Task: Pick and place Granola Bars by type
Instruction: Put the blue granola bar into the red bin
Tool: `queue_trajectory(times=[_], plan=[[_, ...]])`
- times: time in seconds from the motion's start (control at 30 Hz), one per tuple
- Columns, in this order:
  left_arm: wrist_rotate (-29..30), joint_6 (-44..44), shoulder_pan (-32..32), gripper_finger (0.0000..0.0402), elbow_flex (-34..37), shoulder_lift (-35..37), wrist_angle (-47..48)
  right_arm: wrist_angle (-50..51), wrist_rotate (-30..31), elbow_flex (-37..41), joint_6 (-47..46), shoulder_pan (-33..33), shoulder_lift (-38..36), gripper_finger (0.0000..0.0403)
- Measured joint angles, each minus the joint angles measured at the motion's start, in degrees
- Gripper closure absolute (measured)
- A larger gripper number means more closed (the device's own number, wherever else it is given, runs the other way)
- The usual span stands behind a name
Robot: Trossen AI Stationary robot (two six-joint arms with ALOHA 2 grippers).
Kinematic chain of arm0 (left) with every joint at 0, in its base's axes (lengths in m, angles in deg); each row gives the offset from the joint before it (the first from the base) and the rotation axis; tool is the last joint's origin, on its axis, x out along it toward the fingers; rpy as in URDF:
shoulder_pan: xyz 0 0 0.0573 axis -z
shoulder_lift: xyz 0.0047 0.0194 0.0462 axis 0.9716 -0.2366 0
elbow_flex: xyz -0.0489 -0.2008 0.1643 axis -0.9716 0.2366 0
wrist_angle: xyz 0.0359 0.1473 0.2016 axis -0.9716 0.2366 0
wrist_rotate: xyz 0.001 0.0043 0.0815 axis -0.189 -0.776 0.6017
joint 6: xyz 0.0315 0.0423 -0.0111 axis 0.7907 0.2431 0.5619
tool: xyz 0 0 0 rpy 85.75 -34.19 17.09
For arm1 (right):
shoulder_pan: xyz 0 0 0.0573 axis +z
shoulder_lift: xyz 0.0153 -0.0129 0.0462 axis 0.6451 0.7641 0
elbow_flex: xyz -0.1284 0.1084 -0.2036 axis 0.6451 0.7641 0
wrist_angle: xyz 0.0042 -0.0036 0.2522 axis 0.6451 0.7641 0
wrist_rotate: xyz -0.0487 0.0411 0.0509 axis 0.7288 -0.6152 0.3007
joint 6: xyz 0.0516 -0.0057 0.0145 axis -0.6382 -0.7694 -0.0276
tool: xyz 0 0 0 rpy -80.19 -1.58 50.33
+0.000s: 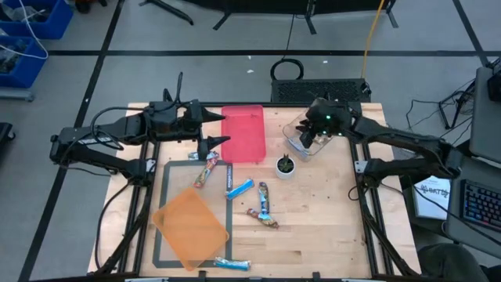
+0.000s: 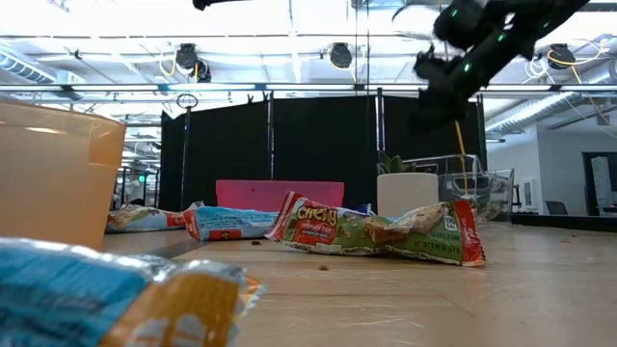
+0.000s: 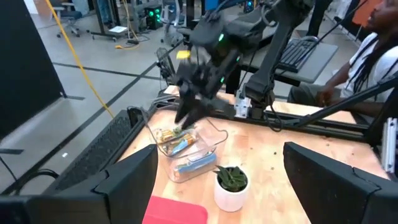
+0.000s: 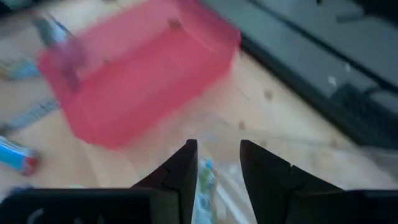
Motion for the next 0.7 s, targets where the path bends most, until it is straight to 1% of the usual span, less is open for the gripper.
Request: queue_trajectory(times=[0.17,0.37,0.47,0.7], plan=[[-0.1,-2.4,0.1,0.0051,0.0,0.0,0.1,-1.2,-1.6,0.0,0.0,3.0,-6.7,0.0288],[-1.5,-3.5,0.1,0.0071,0.0,0.1,0.4,-9.2,-1.6,0.0,-0.6,7.4,-12.7,0.0288],[-1.5,-3.5,0.1,0.0079,0.0,0.1,2.4,-11.9,-1.6,0.0,-2.2,8.6,-14.7,0.0288],[-2.9,-3.0,0.0,0.0092,0.0,2.0,6.0,-10.9,-1.7,0.0,-2.6,11.3,-16.8,0.0288]])
